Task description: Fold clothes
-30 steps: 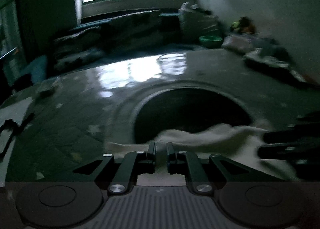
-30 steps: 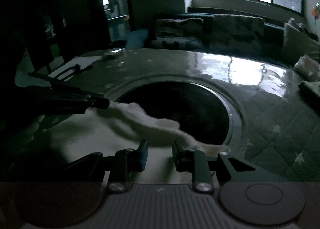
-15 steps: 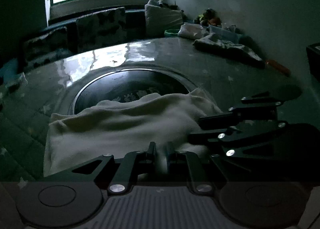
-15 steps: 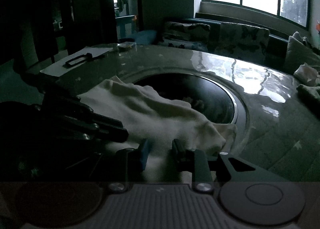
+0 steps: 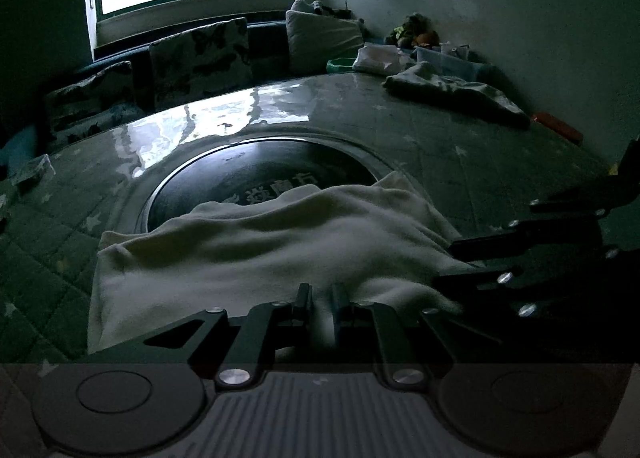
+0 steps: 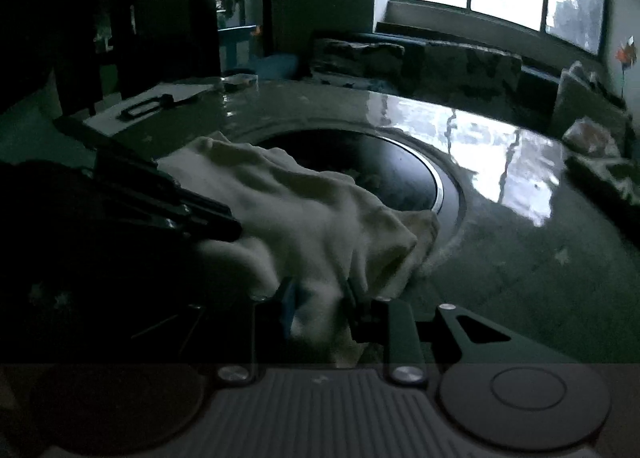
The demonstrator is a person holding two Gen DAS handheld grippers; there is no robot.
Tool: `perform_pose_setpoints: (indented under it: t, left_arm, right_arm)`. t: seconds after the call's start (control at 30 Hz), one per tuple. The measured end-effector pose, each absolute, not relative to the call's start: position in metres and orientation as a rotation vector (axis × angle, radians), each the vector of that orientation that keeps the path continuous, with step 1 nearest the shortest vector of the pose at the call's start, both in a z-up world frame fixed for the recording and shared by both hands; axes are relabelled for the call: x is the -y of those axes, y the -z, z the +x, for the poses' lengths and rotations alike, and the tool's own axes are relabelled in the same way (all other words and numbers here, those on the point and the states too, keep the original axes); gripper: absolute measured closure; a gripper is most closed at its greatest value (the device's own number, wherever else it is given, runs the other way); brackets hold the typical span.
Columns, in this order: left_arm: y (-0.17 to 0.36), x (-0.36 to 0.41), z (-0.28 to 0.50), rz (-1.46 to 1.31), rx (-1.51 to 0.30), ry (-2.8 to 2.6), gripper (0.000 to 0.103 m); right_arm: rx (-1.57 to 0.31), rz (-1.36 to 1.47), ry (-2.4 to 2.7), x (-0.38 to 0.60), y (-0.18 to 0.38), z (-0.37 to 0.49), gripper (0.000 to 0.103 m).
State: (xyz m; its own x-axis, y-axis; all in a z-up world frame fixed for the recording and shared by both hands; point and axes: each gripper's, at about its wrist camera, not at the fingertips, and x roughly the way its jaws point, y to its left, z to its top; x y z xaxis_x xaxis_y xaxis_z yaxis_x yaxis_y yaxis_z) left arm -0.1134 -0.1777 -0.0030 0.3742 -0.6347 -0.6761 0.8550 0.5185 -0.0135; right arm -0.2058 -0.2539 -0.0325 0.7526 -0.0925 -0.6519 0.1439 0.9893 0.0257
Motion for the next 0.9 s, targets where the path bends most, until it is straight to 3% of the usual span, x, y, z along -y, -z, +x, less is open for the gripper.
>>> perform_pose_setpoints:
  t: [0.6, 0.9]
  left_arm:
    - [-0.011, 0.184, -0.133, 0.328, -0.671, 1.045, 0.091]
    - [-0.006, 0.186, -0.129, 0.325, -0.698, 1.038, 0.091]
  right_arm:
    - [-0.666, 0.134, 0.188, 0.285, 0.019, -0.186, 0.078]
    - [-0.724, 0.113, 0.221, 0.300, 0.043, -0.153, 0.079]
